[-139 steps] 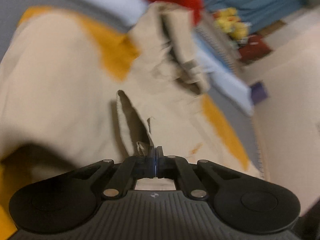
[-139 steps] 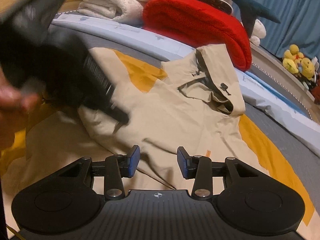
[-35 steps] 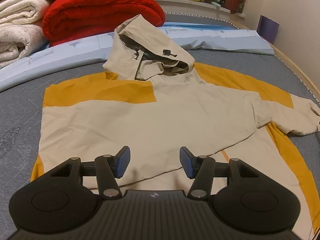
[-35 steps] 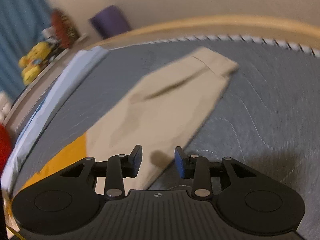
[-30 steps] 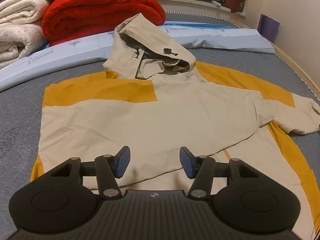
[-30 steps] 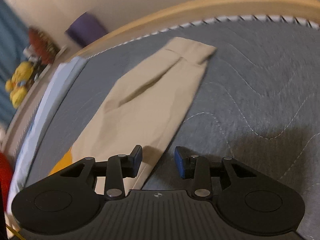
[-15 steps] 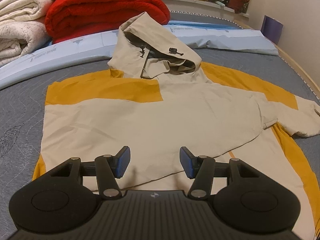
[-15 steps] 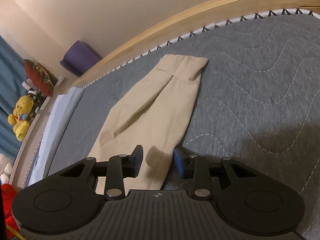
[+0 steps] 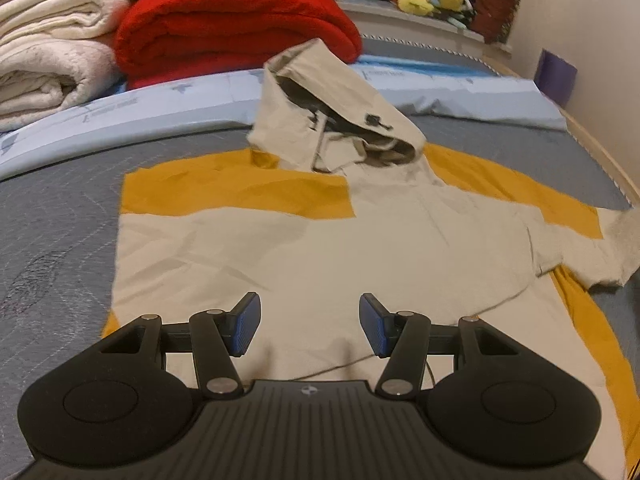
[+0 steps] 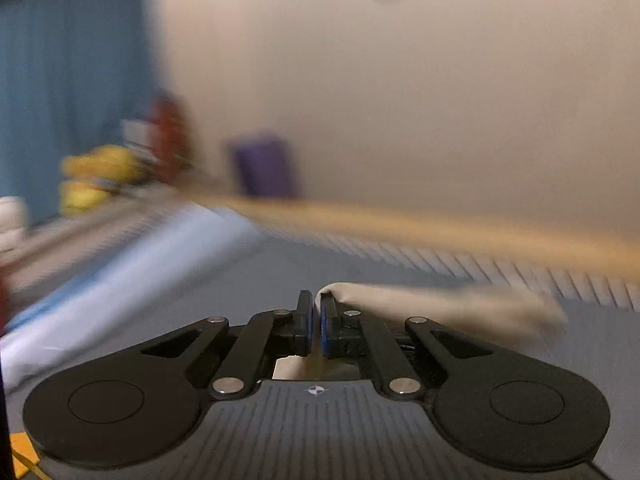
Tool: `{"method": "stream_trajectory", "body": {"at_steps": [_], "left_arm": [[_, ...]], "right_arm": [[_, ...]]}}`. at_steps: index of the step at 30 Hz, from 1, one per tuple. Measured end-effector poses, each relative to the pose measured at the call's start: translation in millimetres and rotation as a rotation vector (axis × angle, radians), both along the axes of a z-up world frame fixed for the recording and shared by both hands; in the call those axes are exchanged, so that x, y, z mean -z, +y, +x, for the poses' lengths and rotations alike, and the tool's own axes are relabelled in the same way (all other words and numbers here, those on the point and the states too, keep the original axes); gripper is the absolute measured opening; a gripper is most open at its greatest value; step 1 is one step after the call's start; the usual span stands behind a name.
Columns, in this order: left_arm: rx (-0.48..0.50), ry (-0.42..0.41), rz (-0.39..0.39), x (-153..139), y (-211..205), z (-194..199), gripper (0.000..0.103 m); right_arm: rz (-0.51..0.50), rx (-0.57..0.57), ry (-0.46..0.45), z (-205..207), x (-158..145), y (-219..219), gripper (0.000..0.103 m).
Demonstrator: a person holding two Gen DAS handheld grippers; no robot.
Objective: Fold large clothes
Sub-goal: 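Close the right gripper on the sleeve cuff, then carry the sleeve with the right gripper across the jacket body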
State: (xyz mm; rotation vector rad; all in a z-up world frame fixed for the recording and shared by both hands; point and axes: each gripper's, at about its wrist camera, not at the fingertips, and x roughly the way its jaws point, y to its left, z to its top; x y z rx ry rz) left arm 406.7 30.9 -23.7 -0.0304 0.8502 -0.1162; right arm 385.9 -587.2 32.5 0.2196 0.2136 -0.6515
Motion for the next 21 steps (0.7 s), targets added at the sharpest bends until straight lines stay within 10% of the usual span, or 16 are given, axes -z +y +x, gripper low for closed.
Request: {"method": "stream_trajectory", "body": {"at_steps": [5,10,14,21], "left_arm": [[-0.068,0.012,-0.077,-10,29,3,0.060],[-0.141,0.008,-0.120,-19,56,3,0.060],[-0.183,0.014,-0.160,-23,76,2,0.060],[-0.207,0.026,-0.176,-16,84,-2,0.060]], "right_arm": [[-0.125,-0.522,-0.056,5,-59,182,0.003],[0.070,-1.069,0.161,-17,-50,326,0.003],[0.189,-1.083,0.306,-47,-39,356,0.020],[0.310,-0.846,0.275,-63,-7,319,0.037]]}}
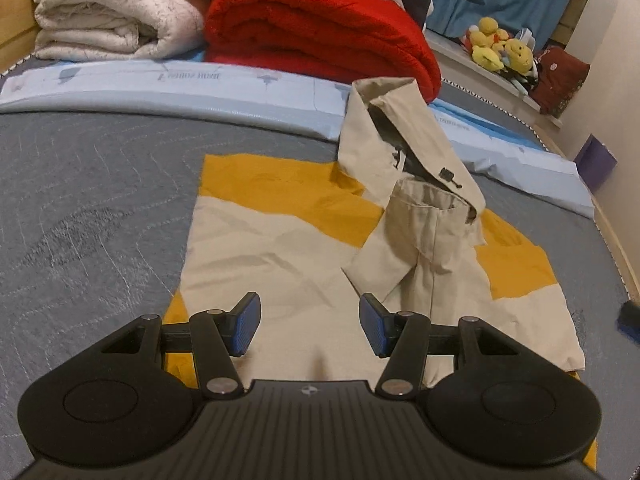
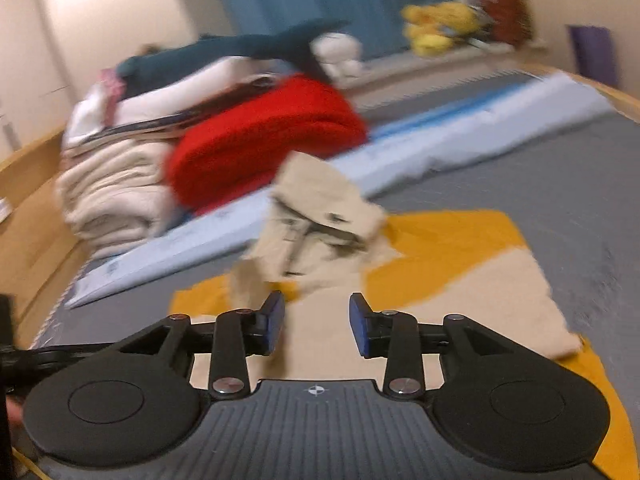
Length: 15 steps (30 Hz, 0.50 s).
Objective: Fold large clothes
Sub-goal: 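Carry the sleeve with the right gripper across the jacket body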
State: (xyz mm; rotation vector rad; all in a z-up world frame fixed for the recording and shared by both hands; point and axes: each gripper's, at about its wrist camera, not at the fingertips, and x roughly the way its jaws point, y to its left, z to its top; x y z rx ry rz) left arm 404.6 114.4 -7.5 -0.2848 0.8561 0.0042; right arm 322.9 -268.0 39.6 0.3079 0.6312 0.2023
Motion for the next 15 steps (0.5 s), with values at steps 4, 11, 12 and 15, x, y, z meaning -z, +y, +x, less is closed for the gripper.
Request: {"method": "stream_trajectory", "body": {"at_steps": [4,11,12,15], "left_arm": [[-0.003,0.011,-0.087,12,-3,6,0.060],[-0.010,0.012,-0.150,28,-20,27,0.060],[0.000,0.005,-0.158,29,-27,30,0.060],[0.068,-0.017,-0.160,31,-52,37,0.060]], "right_arm": [[0.043,0.042,0.144,22,47,-5,0.039],[0.110,-0.029,0.232,51,72,22,0.039],[0.115,-0.016,0.232,54,71,25,0.039],[0.109,0.086,0.284,58,74,26,0.040]]}}
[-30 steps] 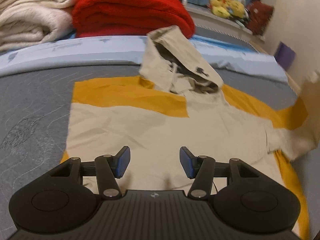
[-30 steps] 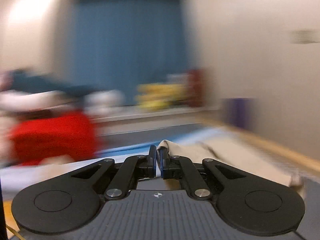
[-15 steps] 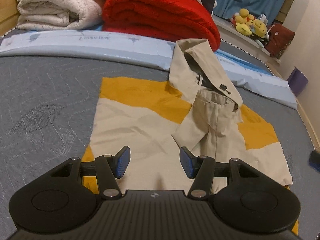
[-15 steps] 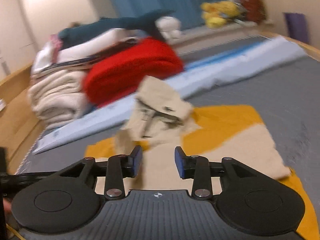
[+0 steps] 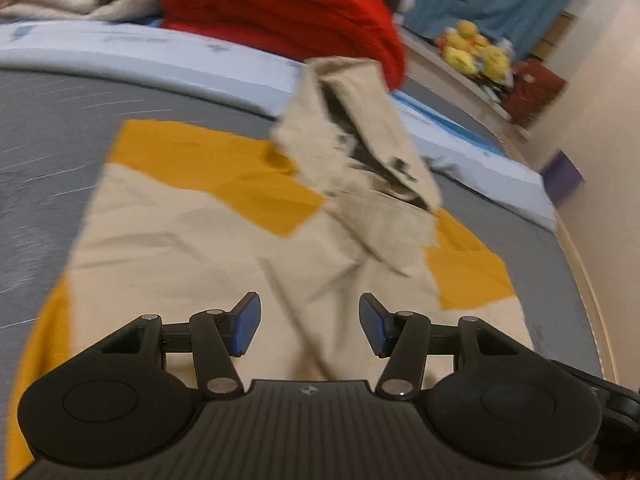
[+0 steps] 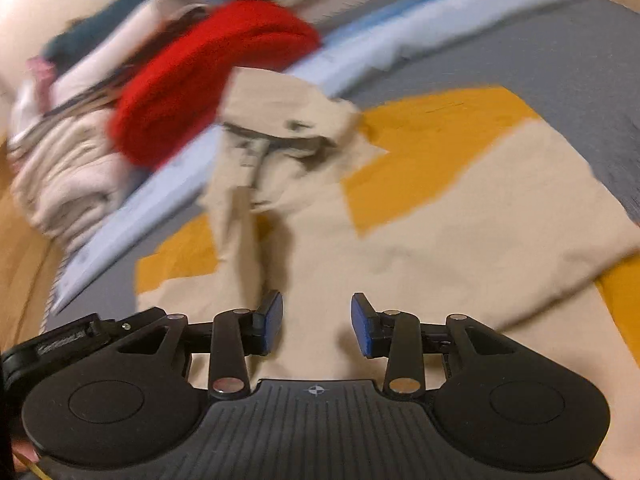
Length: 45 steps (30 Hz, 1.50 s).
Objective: Fold large clothes
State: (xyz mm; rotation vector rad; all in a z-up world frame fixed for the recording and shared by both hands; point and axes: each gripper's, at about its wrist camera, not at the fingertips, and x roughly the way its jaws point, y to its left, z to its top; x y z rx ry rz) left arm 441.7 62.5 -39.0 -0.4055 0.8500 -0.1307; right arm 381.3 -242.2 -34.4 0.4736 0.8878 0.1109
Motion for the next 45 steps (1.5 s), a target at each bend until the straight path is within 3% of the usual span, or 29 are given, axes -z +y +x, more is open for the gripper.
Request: {"method": "stream_trajectory", "body": {"at_steps": [2,4,9,11,13,16,29,30,32,33,34,38,41,45], "left_arm": [[0.052,-0.012,0.018,4,-22,4,0.064],[0.080,-0.007,0.039,13,-40,7,0.076],[0.095,0.096,0.100,46,-65,13,0.076],[0.045,0.123,0.197,53,-63,12,0.074],[-0.092,0.126,0.239,48,-47,7,0.074],[-0.220,0.129,0.091,39,-18,-5,0.074],[-0.414,0.095,-0.181,31,67,-4,0.072],[-0.434,0.098,-0.187,31,72,-5,0.069],[-0.486,0.109,-0.172,28,79,-9,0.047],[-0.508,0.114,-0.151,27,82,-11,0.023],[-0.522,0.117,-0.134,25,84,-13,0.016],[-0.575,0.146,-0.092,21,87,-26,0.016],[-0.627,0.187,-0.029,21,87,-35,0.024],[-0.661,0.079,0.114,3,88,-40,0.024]], "right_arm": [[-0.006,0.052,0.054,2,10,-7,0.040],[-0.021,0.105,0.125,1,22,-17,0.040],[0.045,0.221,0.246,6,48,-40,0.040],[0.049,0.229,0.254,8,51,-39,0.040],[0.042,0.227,0.253,7,50,-37,0.040],[0.066,0.215,0.259,6,50,-34,0.040],[0.054,0.242,0.267,6,51,-42,0.040],[0.053,0.241,0.267,6,51,-42,0.040],[0.050,0.242,0.268,7,52,-41,0.040],[0.048,0.243,0.269,8,52,-40,0.040],[0.045,0.244,0.268,8,51,-39,0.040],[0.019,0.246,0.257,7,45,-34,0.040],[-0.090,0.285,0.195,0,28,-28,0.040],[-0.194,0.304,0.094,-6,8,-23,0.040]]}}
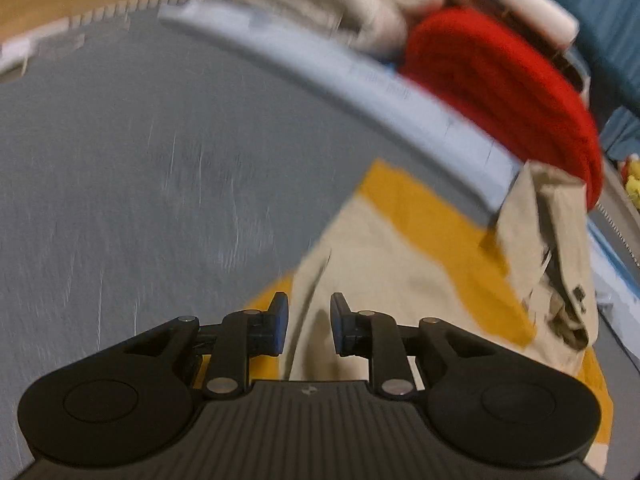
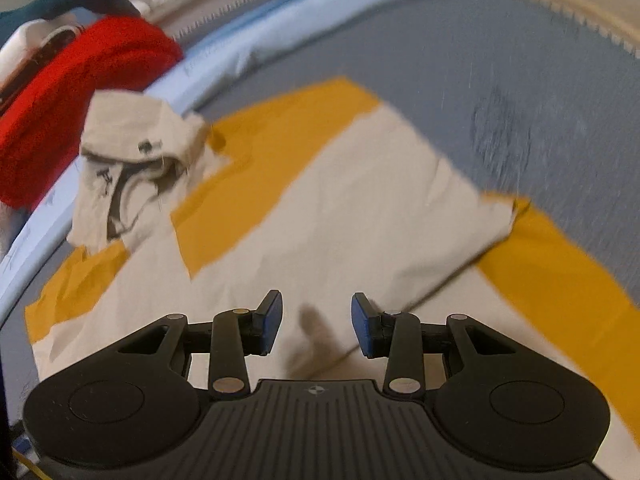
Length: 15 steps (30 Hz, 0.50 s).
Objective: Fold large clothes
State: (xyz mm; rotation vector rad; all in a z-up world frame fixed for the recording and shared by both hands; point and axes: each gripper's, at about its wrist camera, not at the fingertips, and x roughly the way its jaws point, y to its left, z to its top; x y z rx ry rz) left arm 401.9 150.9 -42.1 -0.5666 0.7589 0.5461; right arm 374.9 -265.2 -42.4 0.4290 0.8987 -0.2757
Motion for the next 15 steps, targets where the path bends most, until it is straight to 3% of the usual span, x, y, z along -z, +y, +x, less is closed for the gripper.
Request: {"method": "stream_trajectory", "body": {"at_steps": [2,4,6,8,9,10,11,15], "left_arm": [[0.033,-0.059,0.062,-13,-5,0,0.024],[0.082,-0.100,0.049,-17,-8,1,0.025],[0.123,-0.085,-0.088,-3,-6,7,0.032],[0.126,0.023,-0.300,33,3,17,0.034],[0.101,0.083,-0.351,49,7,18,0.032],[0.086,0.115,-0.355,58,8,17,0.025],[0.095,0.119,-0.330,58,7,17,0.025],[0.161,0.064,-0.257,33,-2,21,0.037]], "right_arm": [[-0.027,-0.009,-0.038,-1,-6,1,0.040],[-0.003,-0.040,-0.070,1,-6,0,0.043],[0.039,-0.087,-0.058,9,0,-1,0.050],[0.088,-0.107,0.009,18,16,-9,0.054],[0.089,-0.085,0.052,21,25,-15,0.054],[0.082,-0.048,0.102,22,33,-23,0.053],[0.086,-0.023,0.122,22,36,-28,0.053],[0.081,-0.035,0.075,22,24,-30,0.053]]}}
